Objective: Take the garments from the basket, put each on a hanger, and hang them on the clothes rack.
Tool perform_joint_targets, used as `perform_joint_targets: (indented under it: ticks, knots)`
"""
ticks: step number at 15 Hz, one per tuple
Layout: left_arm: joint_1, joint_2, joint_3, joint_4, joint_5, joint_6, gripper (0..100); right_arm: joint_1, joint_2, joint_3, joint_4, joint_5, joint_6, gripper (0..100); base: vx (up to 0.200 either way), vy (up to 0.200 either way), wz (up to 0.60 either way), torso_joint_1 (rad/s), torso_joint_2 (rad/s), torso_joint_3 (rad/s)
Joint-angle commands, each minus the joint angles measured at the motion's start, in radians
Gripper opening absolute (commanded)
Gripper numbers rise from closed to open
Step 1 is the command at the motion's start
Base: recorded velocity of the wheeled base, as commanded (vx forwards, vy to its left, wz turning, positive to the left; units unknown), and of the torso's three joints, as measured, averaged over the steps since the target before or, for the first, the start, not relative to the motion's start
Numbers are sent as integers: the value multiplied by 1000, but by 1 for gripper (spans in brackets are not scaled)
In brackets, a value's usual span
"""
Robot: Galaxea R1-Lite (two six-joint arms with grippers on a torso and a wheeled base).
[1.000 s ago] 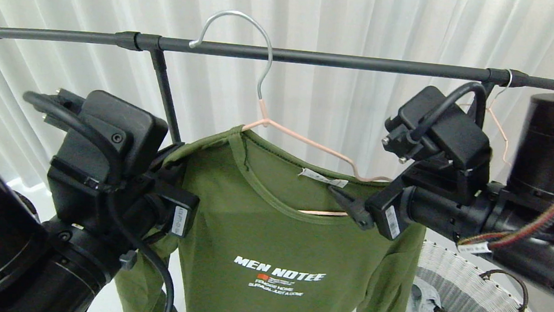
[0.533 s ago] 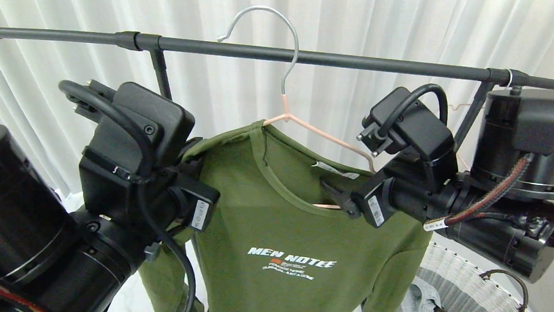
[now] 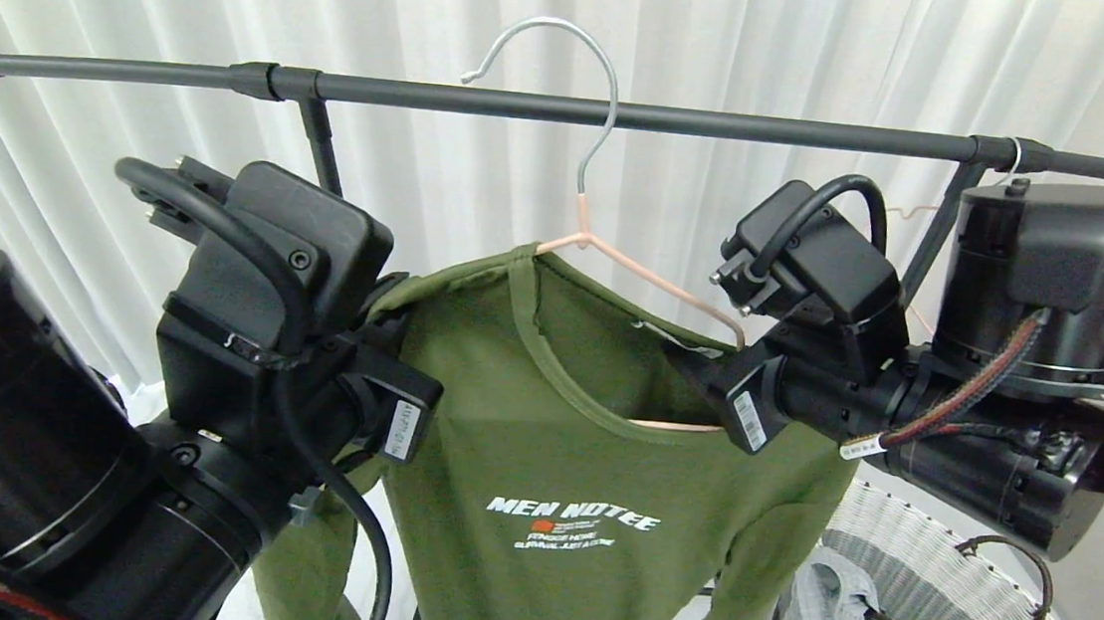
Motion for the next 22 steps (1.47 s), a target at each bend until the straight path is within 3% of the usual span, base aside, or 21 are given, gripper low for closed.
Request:
perform_joint_targets:
  ticks: [1, 12, 19, 20, 22]
  knots:
    - [0, -3, 0, -2, 0, -1, 0, -7, -2, 0, 0, -1, 0, 0, 0, 0, 0, 0, 0, 0]
    - [0, 1, 14, -26, 0, -1, 0, -24, -2, -3, -6, -1, -1, 0, 0, 0, 0, 0, 0, 0]
    - [2, -1, 18, -28, 2, 36, 0, -23, -11, -2, -94, -3, -43, 0, 0, 0, 0, 0, 0, 0]
    - [0, -1, 18, -28, 2, 39, 100, -23, -11, -2, -95, -3, -44, 0, 0, 0, 0, 0, 0, 0]
    - [0, -6, 24, -28, 2, 37, 100, -23, -11, -2, -121, -3, -63, 0, 0, 0, 0, 0, 0, 0]
